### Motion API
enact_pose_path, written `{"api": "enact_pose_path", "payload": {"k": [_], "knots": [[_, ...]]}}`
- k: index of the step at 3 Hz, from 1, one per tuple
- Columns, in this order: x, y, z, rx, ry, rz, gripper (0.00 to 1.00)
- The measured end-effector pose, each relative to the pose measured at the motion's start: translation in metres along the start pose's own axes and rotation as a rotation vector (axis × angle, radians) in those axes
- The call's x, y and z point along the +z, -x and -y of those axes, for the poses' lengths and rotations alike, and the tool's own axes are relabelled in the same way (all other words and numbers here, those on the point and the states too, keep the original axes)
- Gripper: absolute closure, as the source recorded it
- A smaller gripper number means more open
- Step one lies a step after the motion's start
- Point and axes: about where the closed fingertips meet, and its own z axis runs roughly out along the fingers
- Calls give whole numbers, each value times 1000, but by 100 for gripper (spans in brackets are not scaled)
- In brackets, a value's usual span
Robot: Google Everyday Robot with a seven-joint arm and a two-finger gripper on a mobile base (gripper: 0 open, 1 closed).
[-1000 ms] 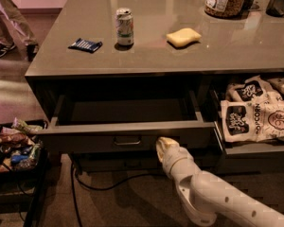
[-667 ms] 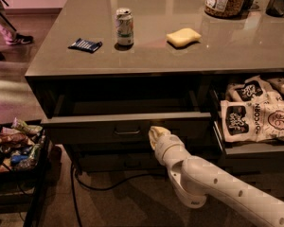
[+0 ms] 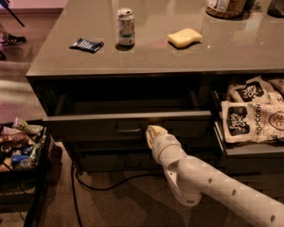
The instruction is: Close top drawer
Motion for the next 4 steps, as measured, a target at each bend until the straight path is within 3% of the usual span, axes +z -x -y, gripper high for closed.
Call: {"api": "enact_pose_path", "payload": {"k": [2, 4], "knots": [[33, -9, 11, -30, -62, -14, 100], [51, -8, 20, -50, -91, -8, 100]]}}
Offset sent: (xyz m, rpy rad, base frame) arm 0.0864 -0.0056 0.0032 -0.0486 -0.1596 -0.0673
